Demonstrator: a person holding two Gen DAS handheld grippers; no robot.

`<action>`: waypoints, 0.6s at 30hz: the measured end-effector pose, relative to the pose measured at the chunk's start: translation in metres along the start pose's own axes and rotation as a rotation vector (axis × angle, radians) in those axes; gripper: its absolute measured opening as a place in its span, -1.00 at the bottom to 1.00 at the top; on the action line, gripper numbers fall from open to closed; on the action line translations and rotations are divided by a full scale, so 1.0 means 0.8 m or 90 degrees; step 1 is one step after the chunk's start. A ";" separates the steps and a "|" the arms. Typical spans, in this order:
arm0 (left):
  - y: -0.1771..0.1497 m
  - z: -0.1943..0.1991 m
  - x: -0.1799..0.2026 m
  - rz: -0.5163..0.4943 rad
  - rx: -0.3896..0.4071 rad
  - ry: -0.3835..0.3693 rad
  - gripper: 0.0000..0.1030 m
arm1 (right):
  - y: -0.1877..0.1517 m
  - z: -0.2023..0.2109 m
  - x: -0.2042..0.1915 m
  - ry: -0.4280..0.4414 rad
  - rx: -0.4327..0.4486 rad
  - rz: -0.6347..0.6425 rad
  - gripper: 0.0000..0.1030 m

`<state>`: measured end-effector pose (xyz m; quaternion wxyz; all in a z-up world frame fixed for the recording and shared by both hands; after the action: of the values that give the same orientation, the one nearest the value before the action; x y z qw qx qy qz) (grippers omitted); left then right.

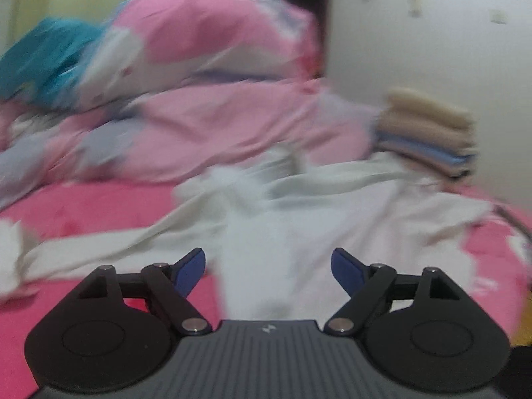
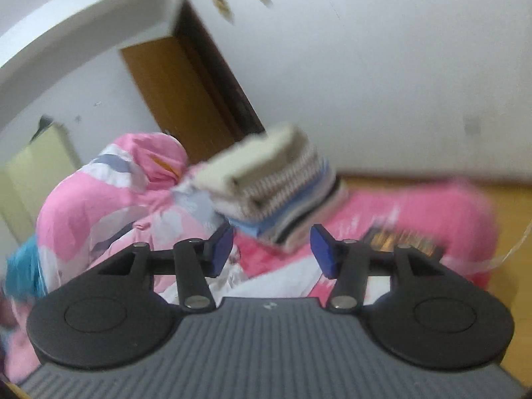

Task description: Fold clothes

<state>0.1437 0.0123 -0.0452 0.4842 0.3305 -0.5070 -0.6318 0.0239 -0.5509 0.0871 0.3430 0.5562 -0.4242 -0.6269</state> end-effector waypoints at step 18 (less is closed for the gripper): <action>-0.121 0.042 0.185 -0.217 -0.204 -0.296 0.62 | -0.221 0.043 -0.081 0.167 -0.294 -0.164 0.53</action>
<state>0.0404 -0.1154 -0.1185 0.2886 0.1774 -0.4351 -0.8342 0.0071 -0.4161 -0.0473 0.4301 0.5889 -0.1482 -0.6680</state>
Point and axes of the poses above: each gripper's, at about its wrist camera, not at the fingertips, and z roughly against the way its jaws point, x to its right, y to its top, the point moved 5 cm from there along -z, roughly the way its jaws point, and after that the axes turned 14 degrees about x, right-handed, at the moved point
